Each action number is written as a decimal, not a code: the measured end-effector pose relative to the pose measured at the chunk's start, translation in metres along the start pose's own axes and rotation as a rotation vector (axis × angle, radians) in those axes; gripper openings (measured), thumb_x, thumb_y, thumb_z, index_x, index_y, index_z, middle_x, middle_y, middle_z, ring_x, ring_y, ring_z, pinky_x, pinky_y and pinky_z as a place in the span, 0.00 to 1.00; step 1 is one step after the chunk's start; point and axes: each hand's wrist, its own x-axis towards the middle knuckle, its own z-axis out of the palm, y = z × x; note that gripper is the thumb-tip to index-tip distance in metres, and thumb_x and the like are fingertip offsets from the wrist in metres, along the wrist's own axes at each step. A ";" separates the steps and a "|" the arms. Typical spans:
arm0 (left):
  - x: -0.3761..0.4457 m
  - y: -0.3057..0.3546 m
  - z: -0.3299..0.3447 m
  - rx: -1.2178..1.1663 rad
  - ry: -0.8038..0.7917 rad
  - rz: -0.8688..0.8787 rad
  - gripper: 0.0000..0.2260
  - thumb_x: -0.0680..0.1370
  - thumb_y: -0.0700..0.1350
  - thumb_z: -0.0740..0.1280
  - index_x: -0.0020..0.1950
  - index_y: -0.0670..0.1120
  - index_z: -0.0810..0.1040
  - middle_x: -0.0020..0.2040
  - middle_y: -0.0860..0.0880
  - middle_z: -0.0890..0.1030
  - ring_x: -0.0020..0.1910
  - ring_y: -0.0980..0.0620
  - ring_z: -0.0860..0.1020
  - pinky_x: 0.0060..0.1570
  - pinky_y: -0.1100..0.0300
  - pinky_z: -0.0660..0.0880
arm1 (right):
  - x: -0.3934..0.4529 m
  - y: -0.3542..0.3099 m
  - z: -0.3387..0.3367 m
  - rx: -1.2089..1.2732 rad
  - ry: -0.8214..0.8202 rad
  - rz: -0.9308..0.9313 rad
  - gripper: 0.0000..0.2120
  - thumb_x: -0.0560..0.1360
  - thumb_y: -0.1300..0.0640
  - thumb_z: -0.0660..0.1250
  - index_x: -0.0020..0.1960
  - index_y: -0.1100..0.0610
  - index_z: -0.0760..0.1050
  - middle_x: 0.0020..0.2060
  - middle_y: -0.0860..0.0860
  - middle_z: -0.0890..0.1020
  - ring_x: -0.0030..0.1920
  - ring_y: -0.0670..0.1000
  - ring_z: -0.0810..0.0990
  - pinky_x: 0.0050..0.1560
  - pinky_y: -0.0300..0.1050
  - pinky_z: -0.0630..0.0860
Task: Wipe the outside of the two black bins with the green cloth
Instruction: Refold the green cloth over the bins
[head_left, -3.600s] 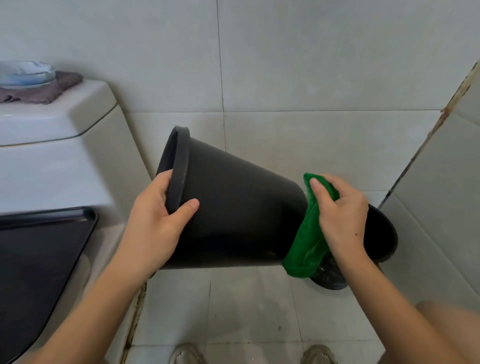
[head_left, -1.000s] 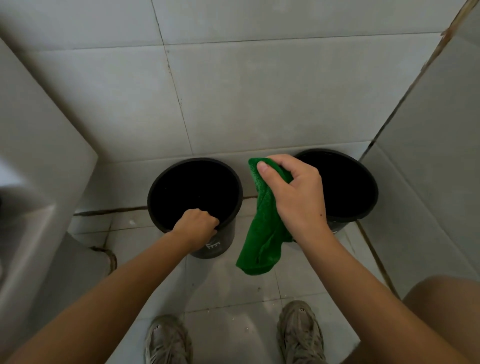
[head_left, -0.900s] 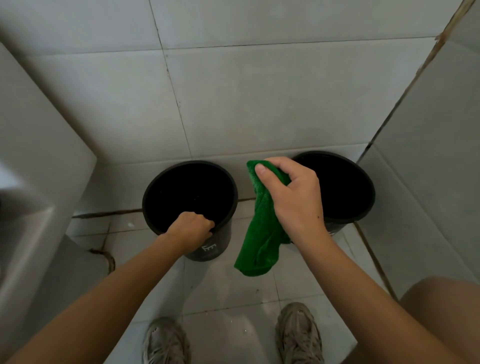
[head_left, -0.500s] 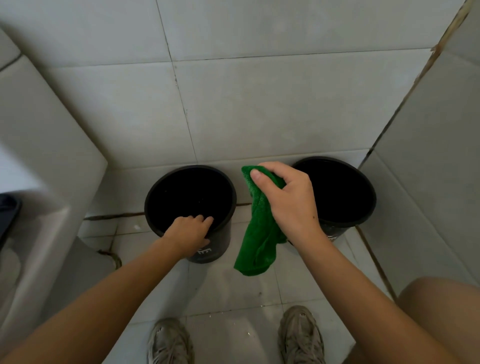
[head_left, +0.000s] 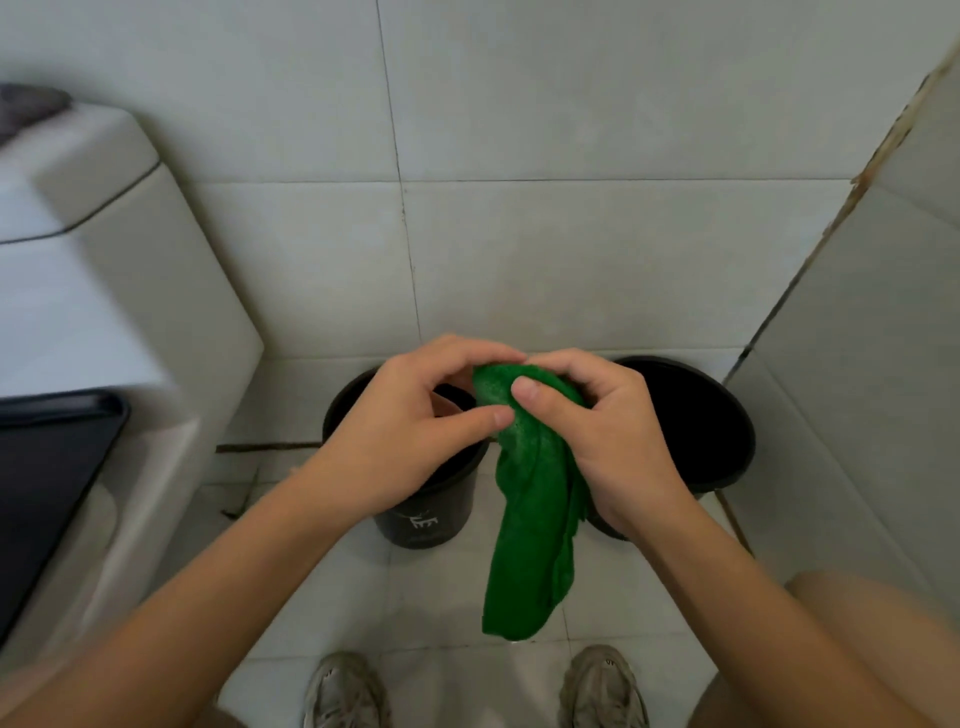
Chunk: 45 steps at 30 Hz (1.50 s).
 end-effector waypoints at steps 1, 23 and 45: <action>0.001 -0.001 0.001 0.028 0.013 -0.007 0.13 0.71 0.43 0.71 0.54 0.53 0.80 0.46 0.52 0.84 0.46 0.61 0.81 0.46 0.68 0.76 | 0.000 0.000 0.001 -0.007 0.018 -0.005 0.04 0.68 0.59 0.73 0.39 0.51 0.83 0.35 0.50 0.84 0.37 0.48 0.82 0.38 0.44 0.79; 0.012 -0.011 -0.029 0.712 -0.342 -0.090 0.07 0.78 0.51 0.67 0.48 0.49 0.80 0.43 0.54 0.79 0.43 0.57 0.76 0.44 0.56 0.72 | 0.019 -0.011 -0.020 -1.045 -0.384 0.054 0.08 0.71 0.50 0.72 0.40 0.50 0.73 0.41 0.45 0.74 0.41 0.44 0.74 0.42 0.46 0.71; 0.007 -0.020 -0.041 0.840 -0.097 0.094 0.22 0.74 0.65 0.52 0.44 0.51 0.76 0.39 0.54 0.77 0.39 0.52 0.76 0.36 0.52 0.72 | 0.024 0.001 -0.023 -0.920 -0.407 -0.007 0.06 0.76 0.54 0.68 0.51 0.47 0.73 0.40 0.44 0.81 0.41 0.44 0.80 0.43 0.54 0.78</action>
